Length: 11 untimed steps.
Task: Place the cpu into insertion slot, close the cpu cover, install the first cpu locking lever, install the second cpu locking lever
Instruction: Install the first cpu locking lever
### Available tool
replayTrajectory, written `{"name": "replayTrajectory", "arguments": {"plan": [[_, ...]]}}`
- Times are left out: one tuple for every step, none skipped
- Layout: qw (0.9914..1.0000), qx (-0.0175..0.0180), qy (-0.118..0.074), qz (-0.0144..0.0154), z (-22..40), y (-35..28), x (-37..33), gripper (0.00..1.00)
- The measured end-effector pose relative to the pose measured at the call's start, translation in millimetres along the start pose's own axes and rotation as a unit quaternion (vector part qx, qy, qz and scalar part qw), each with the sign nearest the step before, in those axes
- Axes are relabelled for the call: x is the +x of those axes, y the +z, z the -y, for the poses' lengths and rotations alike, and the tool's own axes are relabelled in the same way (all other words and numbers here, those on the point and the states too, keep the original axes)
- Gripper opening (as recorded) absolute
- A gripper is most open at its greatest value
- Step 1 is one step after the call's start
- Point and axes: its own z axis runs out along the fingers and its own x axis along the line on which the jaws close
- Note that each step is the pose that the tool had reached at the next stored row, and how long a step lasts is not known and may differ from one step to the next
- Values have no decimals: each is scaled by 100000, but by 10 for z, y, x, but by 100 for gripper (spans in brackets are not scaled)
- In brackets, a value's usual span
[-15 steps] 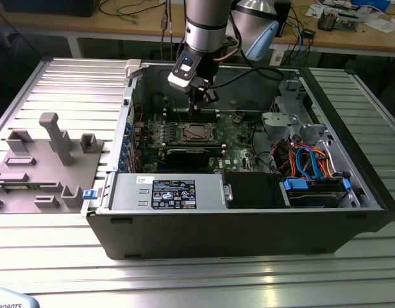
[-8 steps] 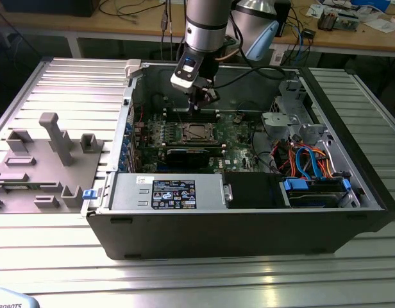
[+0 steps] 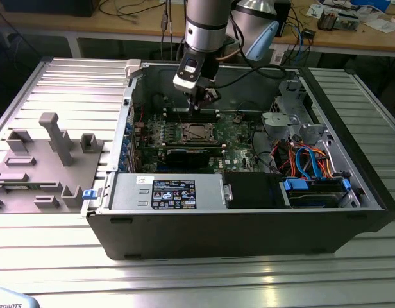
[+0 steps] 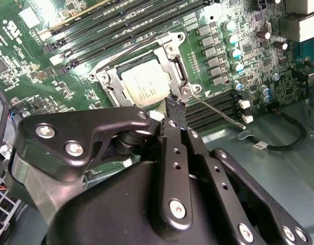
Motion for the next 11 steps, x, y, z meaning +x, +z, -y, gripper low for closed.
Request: {"name": "replayTrajectory", "arguments": {"plan": [[99998, 23, -562, 14, 0, 0, 0, 11], [99996, 36, -846, 20, 0, 0, 0, 11], [99993, 53, -1213, 25, 0, 0, 0, 11], [99989, 64, -1471, 34, 0, 0, 0, 11], [99985, 77, -1739, 38, 0, 0, 0, 11], [99977, 94, -2136, 46, 0, 0, 0, 11], [99970, 106, -2455, 55, 0, 0, 0, 11], [99961, 123, -2780, 63, 0, 0, 0, 11], [99954, 134, -3045, 67, 0, 0, 0, 11], [99942, 147, -3416, 77, 0, 0, 0, 11], [99933, 159, -3658, 79, 0, 0, 0, 11]]}}
